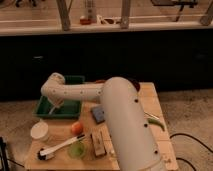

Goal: Wipe tray with towel

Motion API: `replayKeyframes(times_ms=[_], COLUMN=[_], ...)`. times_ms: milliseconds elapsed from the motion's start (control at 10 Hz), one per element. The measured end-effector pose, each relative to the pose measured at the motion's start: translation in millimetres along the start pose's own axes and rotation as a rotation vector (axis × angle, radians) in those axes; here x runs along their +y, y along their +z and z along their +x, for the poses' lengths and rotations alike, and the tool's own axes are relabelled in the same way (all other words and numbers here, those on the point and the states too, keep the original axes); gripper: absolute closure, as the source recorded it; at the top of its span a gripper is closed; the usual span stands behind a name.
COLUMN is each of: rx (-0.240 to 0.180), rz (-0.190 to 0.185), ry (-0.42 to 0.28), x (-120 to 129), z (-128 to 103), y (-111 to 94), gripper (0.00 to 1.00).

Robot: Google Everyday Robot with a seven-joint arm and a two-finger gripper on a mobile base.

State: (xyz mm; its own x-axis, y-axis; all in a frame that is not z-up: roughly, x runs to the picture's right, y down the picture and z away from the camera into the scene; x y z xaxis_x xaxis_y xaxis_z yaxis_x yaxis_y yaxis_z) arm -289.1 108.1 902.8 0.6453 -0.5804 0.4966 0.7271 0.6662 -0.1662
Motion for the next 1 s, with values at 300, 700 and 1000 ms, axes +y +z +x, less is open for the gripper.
replayKeyframes(times_ms=[300, 700, 1000], rx=[0.022, 0.106, 0.126], rz=[-0.029, -0.011, 0.011], ry=[0.072, 0.143, 0.132], x=[38, 29, -4], z=[26, 66, 82], y=[-9, -13, 1], gripper=[1.00, 1.00, 1.00])
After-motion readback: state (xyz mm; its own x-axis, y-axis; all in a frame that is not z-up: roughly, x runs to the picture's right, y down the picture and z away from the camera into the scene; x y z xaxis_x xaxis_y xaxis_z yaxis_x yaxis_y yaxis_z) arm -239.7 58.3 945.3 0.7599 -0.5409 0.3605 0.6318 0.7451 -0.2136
